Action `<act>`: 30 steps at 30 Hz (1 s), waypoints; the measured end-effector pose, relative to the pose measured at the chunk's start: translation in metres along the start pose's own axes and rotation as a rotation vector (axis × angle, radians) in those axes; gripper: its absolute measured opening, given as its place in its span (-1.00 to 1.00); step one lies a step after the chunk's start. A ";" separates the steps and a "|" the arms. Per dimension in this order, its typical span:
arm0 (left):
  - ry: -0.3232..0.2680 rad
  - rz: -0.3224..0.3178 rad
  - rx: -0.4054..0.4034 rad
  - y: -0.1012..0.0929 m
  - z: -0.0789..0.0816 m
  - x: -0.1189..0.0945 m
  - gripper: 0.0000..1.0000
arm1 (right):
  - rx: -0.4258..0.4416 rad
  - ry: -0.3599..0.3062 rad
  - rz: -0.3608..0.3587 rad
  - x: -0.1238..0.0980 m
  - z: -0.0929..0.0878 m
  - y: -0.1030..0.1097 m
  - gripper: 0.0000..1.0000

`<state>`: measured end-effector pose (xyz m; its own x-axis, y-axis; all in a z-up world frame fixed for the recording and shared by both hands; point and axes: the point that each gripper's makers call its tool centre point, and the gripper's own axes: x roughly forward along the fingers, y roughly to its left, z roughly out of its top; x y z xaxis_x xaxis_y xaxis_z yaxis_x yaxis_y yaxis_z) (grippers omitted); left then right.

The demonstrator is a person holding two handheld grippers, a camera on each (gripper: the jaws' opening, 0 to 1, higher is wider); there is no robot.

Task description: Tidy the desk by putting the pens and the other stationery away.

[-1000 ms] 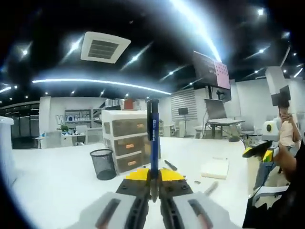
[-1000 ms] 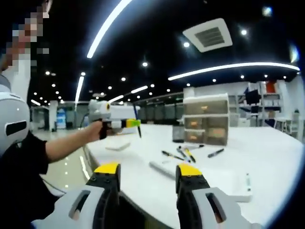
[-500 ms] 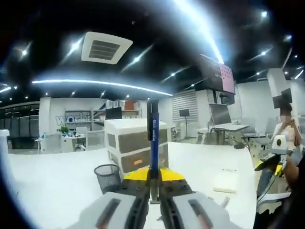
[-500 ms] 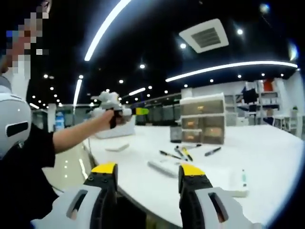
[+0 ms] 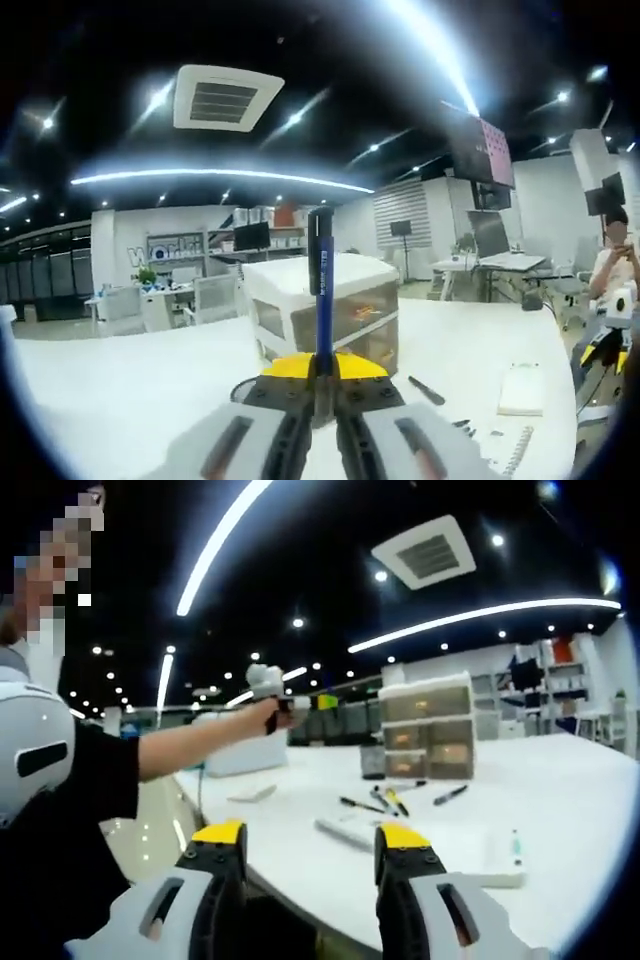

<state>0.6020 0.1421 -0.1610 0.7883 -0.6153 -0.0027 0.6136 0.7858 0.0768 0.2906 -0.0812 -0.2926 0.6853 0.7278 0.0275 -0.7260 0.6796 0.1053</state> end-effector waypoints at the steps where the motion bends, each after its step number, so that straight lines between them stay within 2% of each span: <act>1: 0.002 0.006 -0.007 0.002 0.001 0.003 -0.87 | 0.003 0.001 0.001 0.000 0.000 0.000 -0.03; 10: 0.041 0.046 -0.014 0.014 -0.009 0.030 -0.87 | 0.004 0.004 0.000 -0.004 0.001 -0.002 -0.03; 16: 0.023 0.077 -0.024 0.020 -0.010 0.043 -0.87 | 0.003 -0.002 0.008 -0.004 0.004 0.000 -0.03; 23: 0.016 0.098 0.005 0.023 -0.013 0.057 -0.87 | -0.001 0.002 0.010 -0.004 0.004 0.003 -0.03; 26: 0.018 0.095 0.026 0.015 -0.017 0.062 -0.87 | 0.000 0.004 0.010 -0.004 0.004 0.002 -0.03; 30: 0.026 0.110 0.038 0.015 -0.022 0.068 -0.88 | -0.002 0.011 0.008 -0.005 0.004 0.002 -0.03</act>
<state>0.6657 0.1140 -0.1822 0.8520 -0.5232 -0.0184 0.5216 0.8453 0.1158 0.2861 -0.0837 -0.2886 0.6789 0.7340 0.0177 -0.7314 0.6741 0.1028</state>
